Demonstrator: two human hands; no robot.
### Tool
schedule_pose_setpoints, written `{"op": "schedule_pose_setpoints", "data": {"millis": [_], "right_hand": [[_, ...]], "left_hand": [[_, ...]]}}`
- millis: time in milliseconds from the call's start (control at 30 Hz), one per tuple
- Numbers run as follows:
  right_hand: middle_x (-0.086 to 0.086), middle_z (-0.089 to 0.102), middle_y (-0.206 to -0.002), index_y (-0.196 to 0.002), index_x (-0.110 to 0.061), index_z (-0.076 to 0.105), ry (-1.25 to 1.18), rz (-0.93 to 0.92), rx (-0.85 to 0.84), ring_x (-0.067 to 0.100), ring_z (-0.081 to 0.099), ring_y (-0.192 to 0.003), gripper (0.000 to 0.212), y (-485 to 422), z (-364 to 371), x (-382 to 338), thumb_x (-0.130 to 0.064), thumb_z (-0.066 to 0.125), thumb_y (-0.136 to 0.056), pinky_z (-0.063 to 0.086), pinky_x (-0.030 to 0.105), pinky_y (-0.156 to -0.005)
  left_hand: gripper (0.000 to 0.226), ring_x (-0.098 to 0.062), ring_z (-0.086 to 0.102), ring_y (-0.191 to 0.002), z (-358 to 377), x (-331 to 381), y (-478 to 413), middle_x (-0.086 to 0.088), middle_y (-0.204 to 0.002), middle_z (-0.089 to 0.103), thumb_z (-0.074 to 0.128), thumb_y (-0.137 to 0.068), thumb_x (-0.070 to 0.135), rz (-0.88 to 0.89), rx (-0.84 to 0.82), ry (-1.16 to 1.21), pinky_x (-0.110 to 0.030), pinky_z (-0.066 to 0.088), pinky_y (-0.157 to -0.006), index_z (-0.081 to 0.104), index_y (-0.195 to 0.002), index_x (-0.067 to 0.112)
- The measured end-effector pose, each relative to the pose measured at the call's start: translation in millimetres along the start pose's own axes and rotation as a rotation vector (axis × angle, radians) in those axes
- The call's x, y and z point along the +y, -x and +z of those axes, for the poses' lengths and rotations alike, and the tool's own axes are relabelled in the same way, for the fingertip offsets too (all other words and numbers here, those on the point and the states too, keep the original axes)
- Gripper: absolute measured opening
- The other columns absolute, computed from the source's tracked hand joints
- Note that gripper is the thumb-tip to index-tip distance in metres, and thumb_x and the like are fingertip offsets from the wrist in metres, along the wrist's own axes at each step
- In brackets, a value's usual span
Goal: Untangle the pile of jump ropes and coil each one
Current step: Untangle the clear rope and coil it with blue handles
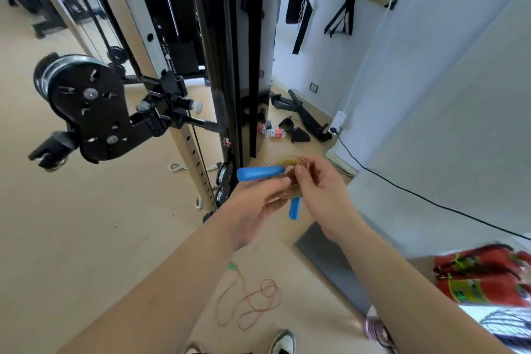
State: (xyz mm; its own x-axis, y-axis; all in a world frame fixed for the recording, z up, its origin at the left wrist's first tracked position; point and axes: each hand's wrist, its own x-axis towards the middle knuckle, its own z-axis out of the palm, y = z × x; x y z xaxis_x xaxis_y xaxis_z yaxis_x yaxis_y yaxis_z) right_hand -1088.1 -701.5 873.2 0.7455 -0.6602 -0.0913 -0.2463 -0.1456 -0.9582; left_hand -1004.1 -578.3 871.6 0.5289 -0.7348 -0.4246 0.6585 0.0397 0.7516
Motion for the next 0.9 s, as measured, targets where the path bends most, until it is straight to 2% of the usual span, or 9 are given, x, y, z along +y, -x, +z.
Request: {"op": "schedule_pose_setpoints", "data": {"millis": [100, 233, 333, 400, 533, 667, 733, 833, 900], "right_hand": [[-0.007, 0.073, -0.099, -0.100, -0.038, 0.066, -0.035, -0.038, -0.017, 0.016, 0.068, -0.100, 0.023, -1, 2, -19, -0.020, 0.052, -0.104, 0.058, 0.037, -0.087], [-0.007, 0.074, -0.103, -0.099, -0.044, 0.068, -0.059, -0.022, -0.035, 0.021, 0.070, -0.103, 0.030, -3, 10, -28, -0.019, 0.051, -0.106, 0.060, 0.048, -0.092], [-0.010, 0.074, -0.103, -0.099, -0.048, 0.068, -0.056, -0.005, -0.101, 0.018, 0.070, -0.098, 0.030, -4, 12, -29, -0.023, 0.053, -0.106, 0.060, 0.039, -0.085], [-0.010, 0.075, -0.100, -0.102, -0.049, 0.069, -0.014, 0.014, -0.133, 0.014, 0.071, -0.092, 0.026, -10, 7, -31, -0.025, 0.060, -0.102, 0.058, 0.032, -0.077], [0.002, 0.073, -0.115, -0.120, -0.032, 0.066, -0.070, 0.180, -0.096, 0.021, 0.071, -0.106, 0.036, -35, -12, -40, -0.008, 0.064, -0.093, 0.061, 0.045, -0.090], [-0.012, 0.071, -0.120, -0.126, -0.037, 0.063, 0.090, 0.079, -0.383, 0.009, 0.069, -0.109, 0.039, -70, -28, -55, -0.032, 0.077, -0.090, 0.057, 0.028, -0.084], [-0.013, 0.070, -0.116, -0.120, -0.039, 0.066, 0.177, 0.053, -0.384, 0.009, 0.069, -0.105, 0.038, -99, -40, -57, -0.033, 0.081, -0.086, 0.056, 0.027, -0.081], [-0.011, 0.071, -0.104, -0.107, -0.039, 0.070, 0.281, 0.023, -0.354, 0.012, 0.068, -0.096, 0.028, -144, -66, -57, -0.029, 0.082, -0.083, 0.059, 0.033, -0.083], [-0.004, 0.076, -0.095, -0.104, -0.031, 0.071, 0.204, 0.097, -0.381, 0.017, 0.072, -0.089, 0.021, -171, -82, -55, -0.030, 0.081, -0.085, 0.062, 0.038, -0.082]], "left_hand": [[0.022, -0.021, 0.072, -0.105, 5, 19, 12, -0.010, -0.111, 0.076, 0.070, -0.093, 0.002, 0.196, -0.006, -0.278, -0.033, 0.058, -0.095, 0.073, -0.113, 0.010], [0.023, -0.004, 0.072, -0.087, -6, 47, 12, -0.002, -0.098, 0.078, 0.075, -0.089, 0.002, 0.376, -0.001, -0.518, -0.019, 0.056, -0.079, 0.076, -0.109, 0.013], [0.032, -0.013, 0.073, -0.093, -20, 67, 6, -0.004, -0.101, 0.079, 0.078, -0.084, -0.001, 0.407, -0.113, -0.647, -0.030, 0.060, -0.087, 0.079, -0.110, 0.017], [0.034, -0.009, 0.072, -0.088, -25, 79, -3, -0.002, -0.096, 0.080, 0.076, -0.084, 0.001, 0.458, -0.113, -0.840, -0.027, 0.059, -0.086, 0.080, -0.110, 0.023], [0.024, -0.008, 0.065, -0.073, -15, 96, -20, 0.006, -0.076, 0.072, 0.070, -0.084, 0.014, 0.542, -0.053, -1.359, -0.021, 0.054, -0.070, 0.080, -0.096, 0.032], [0.013, -0.013, 0.065, -0.078, 19, 111, -57, 0.004, -0.080, 0.069, 0.072, -0.085, 0.020, 0.474, -0.098, -1.659, -0.034, 0.059, -0.078, 0.077, -0.095, 0.025], [0.016, -0.014, 0.066, -0.081, 38, 121, -81, 0.004, -0.083, 0.071, 0.072, -0.084, 0.020, 0.475, -0.104, -1.703, -0.034, 0.058, -0.079, 0.077, -0.098, 0.025], [0.014, -0.012, 0.066, -0.077, 61, 137, -120, 0.005, -0.078, 0.071, 0.073, -0.079, 0.021, 0.487, -0.039, -1.561, -0.035, 0.058, -0.074, 0.078, -0.091, 0.026], [0.013, -0.014, 0.067, -0.075, 79, 148, -146, 0.003, -0.074, 0.072, 0.073, -0.074, 0.020, 0.531, 0.034, -1.481, -0.037, 0.057, -0.073, 0.078, -0.086, 0.023]]}}
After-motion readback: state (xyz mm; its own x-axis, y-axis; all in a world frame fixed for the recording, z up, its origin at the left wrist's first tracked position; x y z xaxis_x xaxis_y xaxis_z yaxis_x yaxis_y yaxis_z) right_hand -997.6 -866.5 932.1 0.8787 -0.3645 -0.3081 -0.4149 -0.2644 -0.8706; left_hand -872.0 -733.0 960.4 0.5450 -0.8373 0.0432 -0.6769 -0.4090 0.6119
